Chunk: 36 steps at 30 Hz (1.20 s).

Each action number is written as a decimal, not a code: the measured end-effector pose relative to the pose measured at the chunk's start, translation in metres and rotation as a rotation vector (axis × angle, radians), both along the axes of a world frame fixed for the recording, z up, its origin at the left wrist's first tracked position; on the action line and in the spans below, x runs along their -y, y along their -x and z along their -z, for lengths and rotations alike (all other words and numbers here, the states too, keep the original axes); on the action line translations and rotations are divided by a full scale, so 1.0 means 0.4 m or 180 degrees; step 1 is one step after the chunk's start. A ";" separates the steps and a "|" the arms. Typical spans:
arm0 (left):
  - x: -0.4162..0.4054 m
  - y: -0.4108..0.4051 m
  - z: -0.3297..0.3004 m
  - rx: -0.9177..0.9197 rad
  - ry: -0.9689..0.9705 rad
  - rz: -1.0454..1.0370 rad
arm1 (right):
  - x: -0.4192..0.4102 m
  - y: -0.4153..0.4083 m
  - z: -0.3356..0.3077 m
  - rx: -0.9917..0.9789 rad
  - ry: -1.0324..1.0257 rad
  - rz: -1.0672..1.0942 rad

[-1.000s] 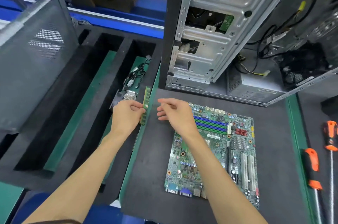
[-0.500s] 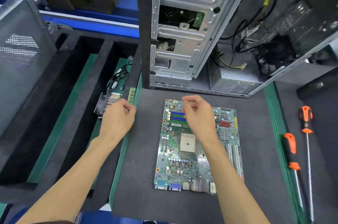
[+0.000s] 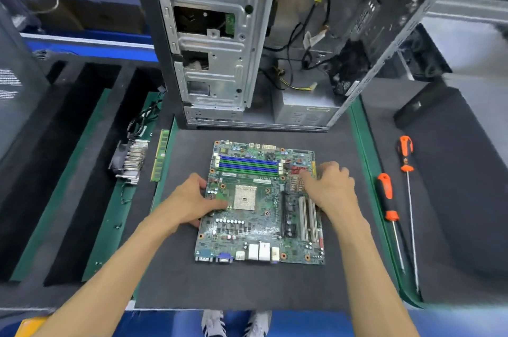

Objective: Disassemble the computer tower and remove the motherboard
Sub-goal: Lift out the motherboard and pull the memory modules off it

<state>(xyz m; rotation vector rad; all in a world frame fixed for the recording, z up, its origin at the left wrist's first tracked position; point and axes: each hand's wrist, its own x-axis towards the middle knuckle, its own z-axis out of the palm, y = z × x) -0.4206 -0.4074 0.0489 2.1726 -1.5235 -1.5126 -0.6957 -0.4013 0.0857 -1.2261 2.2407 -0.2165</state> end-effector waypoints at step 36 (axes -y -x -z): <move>-0.142 -0.592 -0.307 -0.0711 0.1385 -0.1638 | 0.086 -0.585 -0.027 0.2248 -0.0244 -0.0745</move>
